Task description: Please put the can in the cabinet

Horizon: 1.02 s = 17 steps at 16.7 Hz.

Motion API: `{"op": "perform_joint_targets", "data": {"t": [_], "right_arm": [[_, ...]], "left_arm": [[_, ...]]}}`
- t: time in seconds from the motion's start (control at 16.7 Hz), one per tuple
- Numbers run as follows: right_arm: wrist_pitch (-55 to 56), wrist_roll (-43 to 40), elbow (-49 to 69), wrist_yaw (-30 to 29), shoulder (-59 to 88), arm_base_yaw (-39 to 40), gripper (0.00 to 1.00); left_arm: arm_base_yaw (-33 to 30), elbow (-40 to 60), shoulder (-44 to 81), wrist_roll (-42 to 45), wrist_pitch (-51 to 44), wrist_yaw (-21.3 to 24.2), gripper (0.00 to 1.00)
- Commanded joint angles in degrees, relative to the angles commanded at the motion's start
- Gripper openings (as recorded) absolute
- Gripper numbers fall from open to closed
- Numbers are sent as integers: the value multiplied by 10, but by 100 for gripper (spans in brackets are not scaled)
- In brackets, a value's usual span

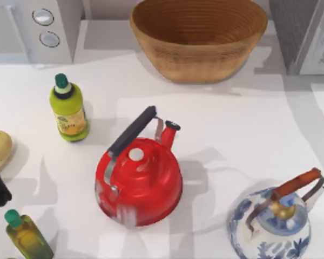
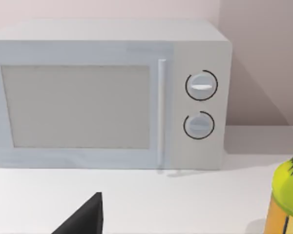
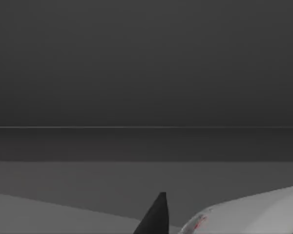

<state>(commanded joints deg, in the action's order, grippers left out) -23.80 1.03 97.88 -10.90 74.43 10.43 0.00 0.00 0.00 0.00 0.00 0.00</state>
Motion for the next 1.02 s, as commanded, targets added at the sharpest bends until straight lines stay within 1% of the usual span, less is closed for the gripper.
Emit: {"op": "perform_joint_targets", "data": {"t": [0.12,0.48,0.6,0.78,1.02], "right_arm": [[-5,1,20,-3,16,2,0],[-5,2,19,-2,17,0,0],[-13,0,39,0,34,-2,0],[-36,-4,113,4,100,-8,0],[-79,-9,291,13,231,-22,0]], "left_arm": [[0,0,0,0,0,0,100],[0,0,0,0,0,0,100],[0,0,0,0,0,0,100],[0,0,0,0,0,0,100],[0,0,0,0,0,0,100]]}}
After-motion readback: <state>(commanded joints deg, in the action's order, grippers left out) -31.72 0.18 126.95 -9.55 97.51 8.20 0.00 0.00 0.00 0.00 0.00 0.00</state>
